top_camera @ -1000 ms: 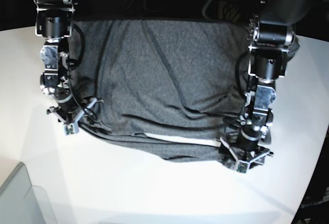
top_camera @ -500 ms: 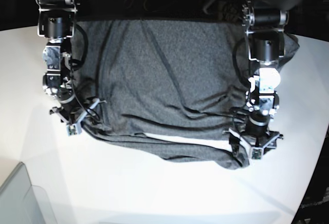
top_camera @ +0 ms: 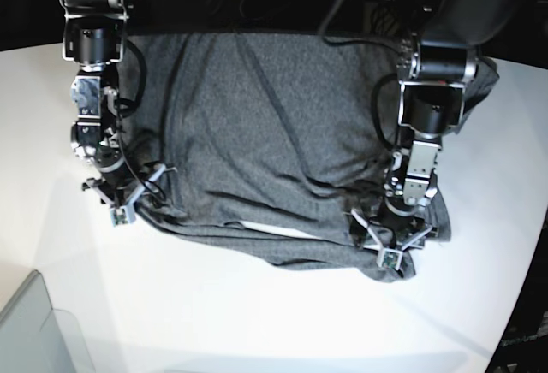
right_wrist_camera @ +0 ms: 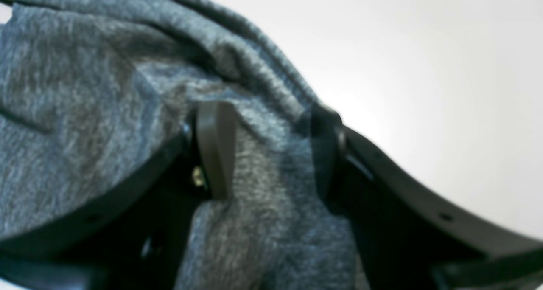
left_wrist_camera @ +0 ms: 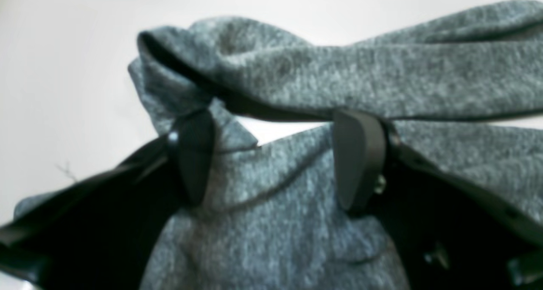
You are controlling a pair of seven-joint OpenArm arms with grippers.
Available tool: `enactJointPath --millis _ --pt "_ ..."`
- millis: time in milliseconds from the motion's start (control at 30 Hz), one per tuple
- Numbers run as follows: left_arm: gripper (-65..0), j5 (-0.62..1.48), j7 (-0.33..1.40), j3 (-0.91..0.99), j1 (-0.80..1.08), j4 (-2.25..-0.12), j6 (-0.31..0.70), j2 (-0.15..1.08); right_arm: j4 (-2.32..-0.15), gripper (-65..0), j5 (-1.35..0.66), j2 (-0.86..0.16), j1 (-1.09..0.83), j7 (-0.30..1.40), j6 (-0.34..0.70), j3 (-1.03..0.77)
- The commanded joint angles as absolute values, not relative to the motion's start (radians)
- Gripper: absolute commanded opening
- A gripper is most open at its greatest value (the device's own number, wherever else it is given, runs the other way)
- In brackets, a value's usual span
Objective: Layout the t-shirt on the table in an organized manner, then fold the t-shirt properly
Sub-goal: 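Drag the sleeve cuff with the left gripper back toward the shirt body, then pull the held hem edge outward with the left gripper to straighten it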
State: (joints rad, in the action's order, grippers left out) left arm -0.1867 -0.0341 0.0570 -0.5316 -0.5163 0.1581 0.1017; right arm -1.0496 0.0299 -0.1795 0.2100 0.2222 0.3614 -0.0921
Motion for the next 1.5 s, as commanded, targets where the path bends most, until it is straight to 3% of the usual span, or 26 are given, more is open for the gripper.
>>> enactJointPath --millis 0,267,433,700,1000,1067,1200,1367,1467 --pt "-22.4 -0.191 -0.03 0.059 -0.552 -0.542 0.159 0.105 -1.061 -35.5 0.039 -0.188 0.22 0.231 0.363 -0.093" --pt "-22.4 -0.189 -0.025 0.251 -0.552 -0.645 0.168 0.068 -1.061 -35.5 0.039 -0.189 0.223 0.231 0.363 -0.093" --pt "-22.4 -0.191 -0.028 0.271 -0.555 -0.638 0.168 0.067 -1.061 -35.5 0.041 -0.189 0.225 0.231 0.363 -0.093" --pt "-22.4 -0.191 -0.035 0.277 -0.648 -0.389 0.159 0.093 -1.061 -35.5 0.041 -0.186 0.225 0.231 0.363 -0.093" --pt "-22.9 -0.191 -0.165 0.277 -0.659 -0.369 0.159 0.09 -1.059 -35.5 0.041 -0.186 0.22 0.231 0.363 -0.093" --pt "-27.4 -0.191 -0.165 0.277 -0.659 -0.369 0.159 0.091 -1.059 -35.5 0.041 -0.188 0.22 0.231 0.363 -0.093" --pt "-47.0 -0.191 -0.165 0.277 -0.659 -0.369 0.157 0.096 -1.059 -35.5 0.041 -0.189 0.219 0.231 0.363 -0.093" --pt "-63.4 -0.191 -0.163 0.277 -0.659 -0.369 0.157 0.099 -1.059 -35.5 0.041 -0.186 0.219 0.231 0.363 -0.093" --pt "-64.4 -0.191 -0.163 0.278 -0.659 -0.369 0.157 0.127 -1.059 -35.5 0.041 -0.185 0.219 0.231 0.363 -0.093"
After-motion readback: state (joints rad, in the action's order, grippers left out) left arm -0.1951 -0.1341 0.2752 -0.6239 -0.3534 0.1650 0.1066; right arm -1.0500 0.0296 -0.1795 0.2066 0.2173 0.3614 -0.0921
